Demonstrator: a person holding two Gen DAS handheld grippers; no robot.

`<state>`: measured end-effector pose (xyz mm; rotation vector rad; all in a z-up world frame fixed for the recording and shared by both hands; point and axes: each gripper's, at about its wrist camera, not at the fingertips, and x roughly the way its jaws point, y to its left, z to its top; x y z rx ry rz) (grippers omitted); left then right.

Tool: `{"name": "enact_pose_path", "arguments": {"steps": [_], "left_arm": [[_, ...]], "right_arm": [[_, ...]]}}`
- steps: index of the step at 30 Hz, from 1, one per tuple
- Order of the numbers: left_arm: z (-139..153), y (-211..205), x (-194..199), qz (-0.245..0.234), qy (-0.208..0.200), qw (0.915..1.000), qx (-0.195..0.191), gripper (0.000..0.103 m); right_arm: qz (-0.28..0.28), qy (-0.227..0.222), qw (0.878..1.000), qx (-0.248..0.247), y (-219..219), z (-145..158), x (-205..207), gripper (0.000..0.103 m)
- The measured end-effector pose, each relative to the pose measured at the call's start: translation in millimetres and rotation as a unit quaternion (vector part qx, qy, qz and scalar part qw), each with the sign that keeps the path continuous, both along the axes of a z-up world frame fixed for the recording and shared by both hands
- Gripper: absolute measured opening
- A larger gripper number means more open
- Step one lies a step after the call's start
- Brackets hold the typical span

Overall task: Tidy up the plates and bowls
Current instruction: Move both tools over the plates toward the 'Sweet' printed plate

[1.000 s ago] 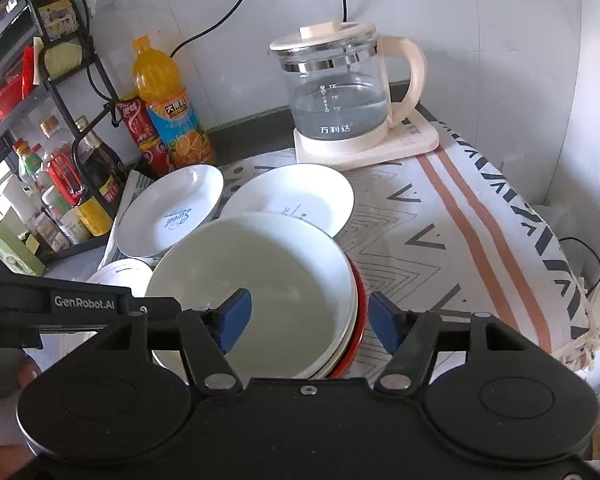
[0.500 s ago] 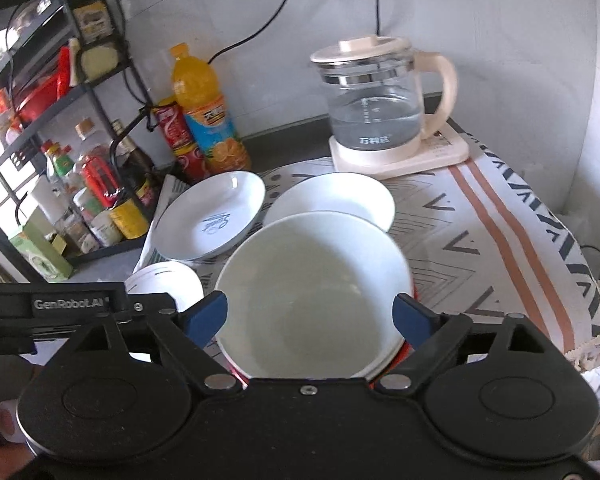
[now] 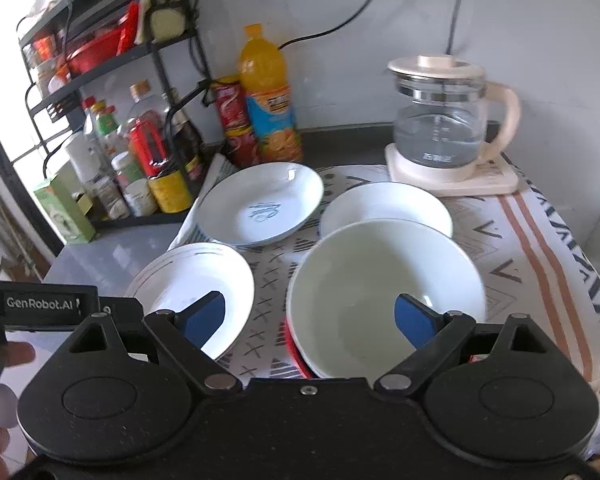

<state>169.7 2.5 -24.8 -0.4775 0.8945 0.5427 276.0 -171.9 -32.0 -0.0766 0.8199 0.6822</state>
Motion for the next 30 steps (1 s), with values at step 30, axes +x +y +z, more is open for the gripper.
{"name": "enact_pose_path", "arguments": {"steps": [30], "left_arm": [[-6,124,45,-0.059,-0.015,0.9981,-0.012,0.102]], "right_arm": [[-0.036,0.024,0.999,-0.015,106,3,23,0.091]]}}
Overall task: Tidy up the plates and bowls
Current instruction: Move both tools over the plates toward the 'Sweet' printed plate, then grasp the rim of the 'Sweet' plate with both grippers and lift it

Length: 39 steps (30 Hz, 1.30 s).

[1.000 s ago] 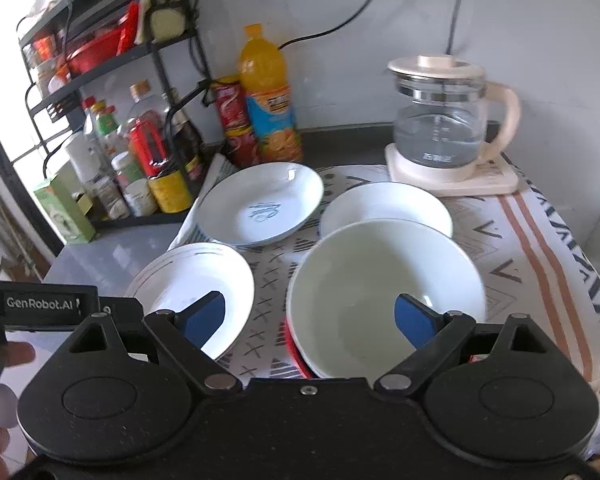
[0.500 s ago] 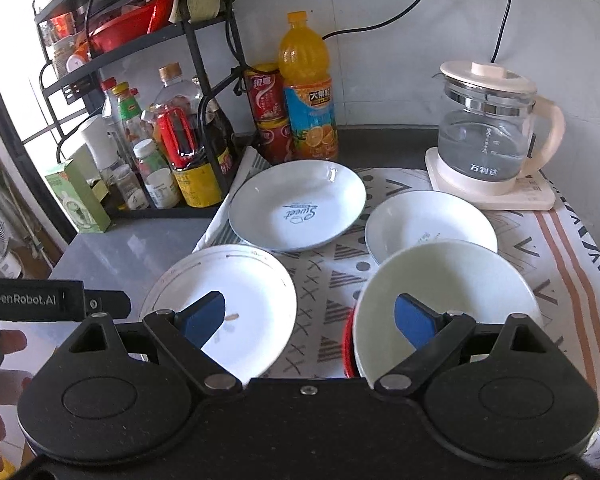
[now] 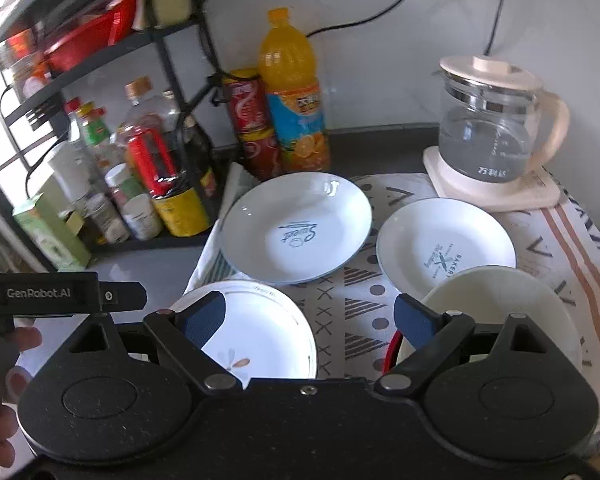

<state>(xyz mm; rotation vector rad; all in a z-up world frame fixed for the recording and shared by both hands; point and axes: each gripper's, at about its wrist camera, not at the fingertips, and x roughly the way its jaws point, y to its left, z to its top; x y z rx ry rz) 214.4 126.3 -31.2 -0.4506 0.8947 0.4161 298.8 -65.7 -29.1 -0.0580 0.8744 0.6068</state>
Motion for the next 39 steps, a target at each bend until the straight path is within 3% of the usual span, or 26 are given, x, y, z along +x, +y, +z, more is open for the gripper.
{"name": "enact_pose_path", "arguments": {"steps": [8,15,19,24,27,31,39], "left_arm": [[-8,23,33,-0.040,-0.015,0.9991,-0.001,0.100],[-20,44,54,-0.049,-0.027,0.9979,-0.031,0.099],[-32,50,68,-0.059,-0.017,0.9970,-0.046,0.090],[-53,54,88,-0.068,-0.006,0.9951,-0.072,0.063],[-65,55,97,-0.066,0.000,0.9946,-0.080,0.059],[-80,56,109,-0.068,0.013,0.9945,-0.078,0.054],[-106,65,128,-0.060,0.026,0.9940,-0.087,0.043]], "right_arm": [[-0.056,0.001,0.998,0.000,18,-7,19,0.090],[-0.090,0.033,0.995,0.010,35,-23,36,0.080],[-0.099,0.049,0.994,0.009,48,-34,44,0.070],[-0.117,0.063,0.991,-0.009,61,-51,61,0.059],[-0.126,0.082,0.989,-0.005,64,-64,74,0.046],[-0.145,0.109,0.984,-0.003,67,-84,88,0.040],[-0.161,0.137,0.977,-0.018,72,-114,103,0.037]]}}
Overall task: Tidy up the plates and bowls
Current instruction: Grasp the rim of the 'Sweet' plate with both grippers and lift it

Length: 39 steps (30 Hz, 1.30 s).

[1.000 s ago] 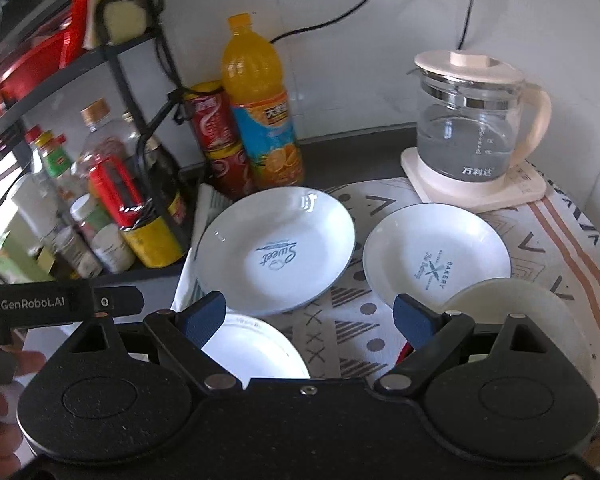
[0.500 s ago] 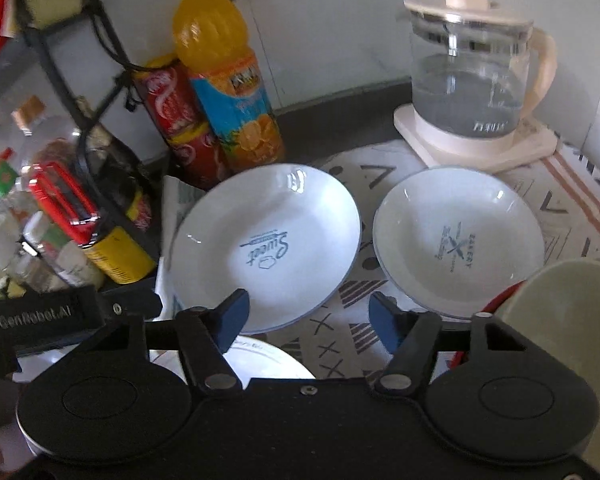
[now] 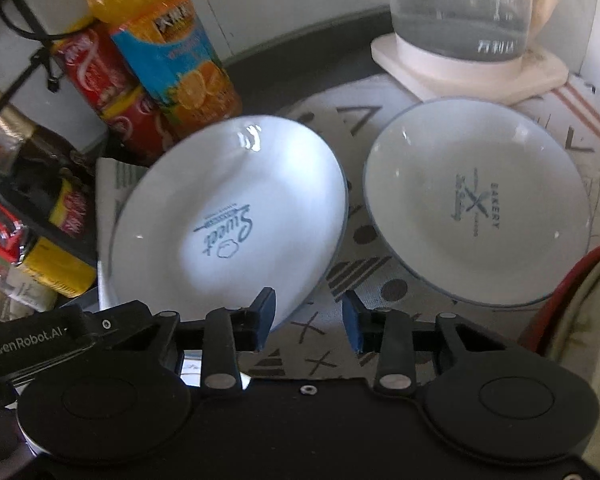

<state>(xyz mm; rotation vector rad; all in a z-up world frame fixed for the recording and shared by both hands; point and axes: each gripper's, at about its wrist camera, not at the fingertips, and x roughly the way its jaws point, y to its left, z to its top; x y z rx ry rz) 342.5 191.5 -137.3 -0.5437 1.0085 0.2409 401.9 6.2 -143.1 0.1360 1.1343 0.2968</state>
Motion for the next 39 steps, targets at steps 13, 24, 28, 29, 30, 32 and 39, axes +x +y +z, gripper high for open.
{"name": "enact_pose_path", "arguments": {"steps": [13,24,28,29,30,32,39], "left_arm": [[-28,4,18,0.007,0.009,0.9999,-0.007,0.018],[-35,4,7,0.030,-0.025,0.9990,-0.022,0.014],[-22,2,1,0.027,-0.042,0.9987,-0.015,0.014],[-19,2,0,0.028,-0.041,0.9986,-0.017,0.014],[-18,2,-1,0.029,-0.040,0.9986,-0.018,0.014],[-16,1,-4,0.029,-0.040,0.9987,-0.014,0.014],[-4,-7,-24,0.027,-0.048,0.9984,-0.010,0.014]], "right_arm": [[-0.012,0.011,1.000,0.024,4,-25,19,0.021],[0.000,0.002,0.999,0.043,-1,-28,26,0.018],[0.000,-0.017,0.998,0.054,-8,-16,21,0.013],[0.007,-0.026,0.999,0.047,-6,-12,18,0.013],[0.012,-0.031,0.999,0.040,-5,-10,16,0.013],[0.017,-0.038,0.999,0.033,-4,-7,12,0.013],[0.017,-0.057,0.998,0.034,-10,7,-6,0.013]]}}
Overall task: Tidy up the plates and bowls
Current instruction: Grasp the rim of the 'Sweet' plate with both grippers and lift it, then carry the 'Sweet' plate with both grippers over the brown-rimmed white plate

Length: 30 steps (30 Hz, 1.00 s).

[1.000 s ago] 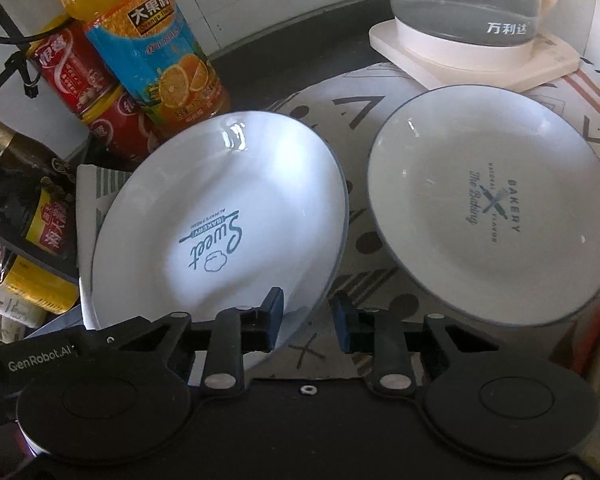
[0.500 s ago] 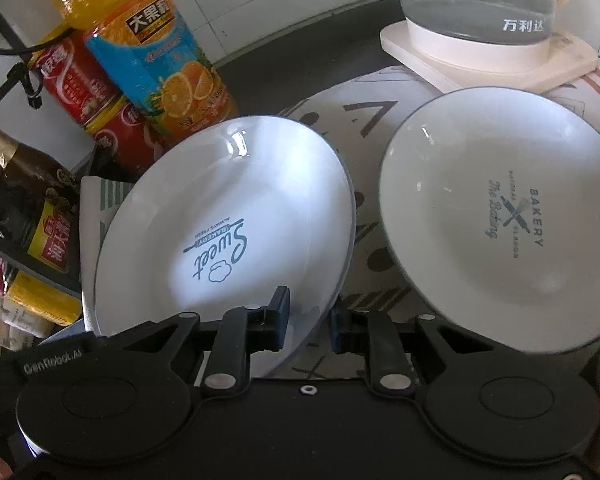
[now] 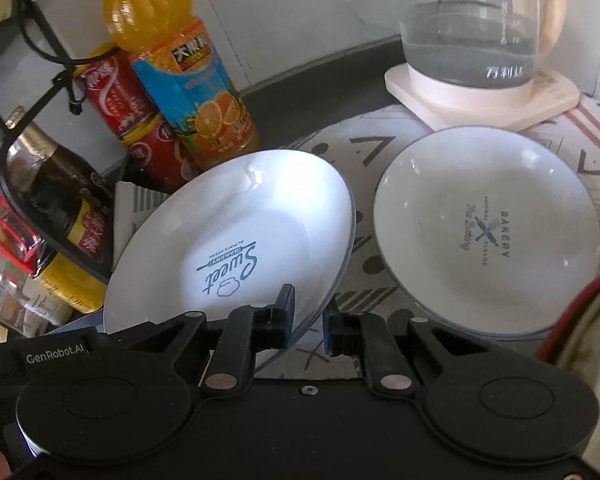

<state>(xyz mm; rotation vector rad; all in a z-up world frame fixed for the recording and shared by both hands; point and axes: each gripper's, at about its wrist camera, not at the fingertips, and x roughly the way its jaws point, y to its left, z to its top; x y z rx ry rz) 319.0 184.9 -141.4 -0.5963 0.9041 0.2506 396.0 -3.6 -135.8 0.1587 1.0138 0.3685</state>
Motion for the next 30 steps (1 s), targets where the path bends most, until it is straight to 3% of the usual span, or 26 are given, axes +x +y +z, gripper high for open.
{"name": "enact_pose_path", "arguments": {"steps": [8,30], "left_arm": [[16,-12,-29,0.017,-0.017,0.9997,0.006,0.014],[28,-58,-122,0.077,-0.012,0.9969,0.010,0.014]], "right_arm": [[0.007,-0.028,1.000,-0.001,-7,17,-23,0.013],[0.074,-0.035,0.997,-0.001,-42,35,-92,0.013]]}}
